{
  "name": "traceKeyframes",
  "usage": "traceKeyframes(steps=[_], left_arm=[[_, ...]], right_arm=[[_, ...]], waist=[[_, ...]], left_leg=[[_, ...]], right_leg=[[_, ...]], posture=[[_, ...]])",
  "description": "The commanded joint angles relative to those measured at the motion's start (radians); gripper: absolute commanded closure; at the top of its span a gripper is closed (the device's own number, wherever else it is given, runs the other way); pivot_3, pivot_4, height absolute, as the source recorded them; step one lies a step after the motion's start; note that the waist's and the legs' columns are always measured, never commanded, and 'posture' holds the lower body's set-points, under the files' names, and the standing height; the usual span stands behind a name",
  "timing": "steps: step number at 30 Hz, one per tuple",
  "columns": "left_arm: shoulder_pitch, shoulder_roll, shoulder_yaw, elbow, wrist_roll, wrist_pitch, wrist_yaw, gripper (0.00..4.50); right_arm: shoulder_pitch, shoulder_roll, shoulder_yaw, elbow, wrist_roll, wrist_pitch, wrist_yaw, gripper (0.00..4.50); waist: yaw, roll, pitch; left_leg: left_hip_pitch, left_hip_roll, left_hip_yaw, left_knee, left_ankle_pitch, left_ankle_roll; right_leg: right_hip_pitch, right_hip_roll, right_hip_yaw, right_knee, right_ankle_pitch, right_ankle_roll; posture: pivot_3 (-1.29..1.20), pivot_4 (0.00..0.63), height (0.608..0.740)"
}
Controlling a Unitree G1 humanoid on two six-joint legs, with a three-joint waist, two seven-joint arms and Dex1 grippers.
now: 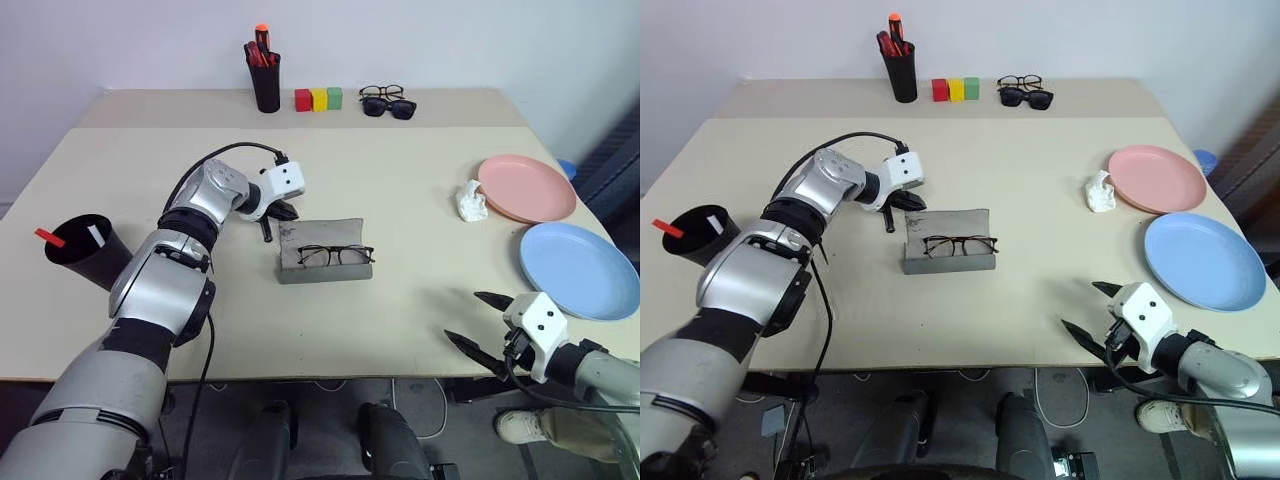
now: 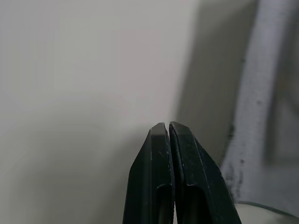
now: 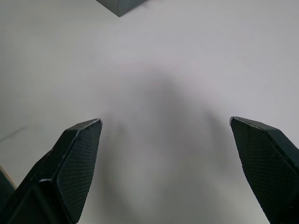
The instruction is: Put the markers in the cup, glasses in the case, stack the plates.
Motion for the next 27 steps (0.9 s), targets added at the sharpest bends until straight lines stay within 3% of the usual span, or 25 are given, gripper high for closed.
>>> traceKeyframes(steps=[1, 11, 18, 22, 27], left_arm=[[-0.049, -0.004, 0.056, -0.026, -0.047, 0.021, -0.148, 4.45], [-0.003, 0.002, 0.089, -0.19, -0.105, 0.128, -0.386, 4.45], [0.136, 0.023, 0.057, -0.494, -0.15, 0.285, -0.506, 4.45], [0.187, 0.025, 0.057, -0.598, -0.164, 0.351, -0.482, 4.45], [0.126, 0.017, 0.099, -0.502, -0.164, 0.305, -0.346, 4.45]], right_arm=[[-0.012, 0.007, -0.001, -0.008, 0.01, -0.027, -0.011, 0.0], [-0.035, 0.004, 0.016, 0.013, 0.014, -0.035, -0.019, 0.0], [-0.053, -0.001, 0.018, 0.033, 0.017, -0.04, -0.019, 0.0], [-0.057, -0.002, 0.019, 0.028, 0.017, -0.033, -0.023, 0.0], [-0.055, -0.002, 0.01, -0.002, 0.03, -0.008, -0.035, 0.0]], waist=[[-0.001, 0.0, 0.0], [-0.002, 0.0, 0.0], [-0.006, 0.0, 0.0], [-0.006, 0.0, 0.0], [-0.002, 0.001, 0.0]], left_leg=[[0.0, 0.0, 0.0, 0.0, 0.0, 0.0], [0.0, 0.0, 0.0, 0.0, 0.0, 0.0], [0.001, 0.0, 0.0, 0.0, 0.0, 0.0], [0.001, 0.0, -0.001, 0.0, 0.0, 0.0], [0.002, 0.0, -0.001, 0.0, 0.0, 0.0]], right_leg=[[0.0, 0.0, 0.0, 0.0, 0.0, 0.0], [0.0, 0.0, 0.0, 0.001, 0.0, 0.0], [0.0, 0.0, 0.0, 0.002, 0.002, -0.002], [0.0, 0.0, 0.0, 0.003, 0.001, -0.003], [0.001, 0.0, 0.0, 0.003, 0.0, -0.003]], posture=[[0.0, 0.15, 0.74], [0.0, 0.15, 0.74], [0.0, 0.15, 0.74], [0.0, 0.15, 0.74], [0.0, 0.15, 0.74]])
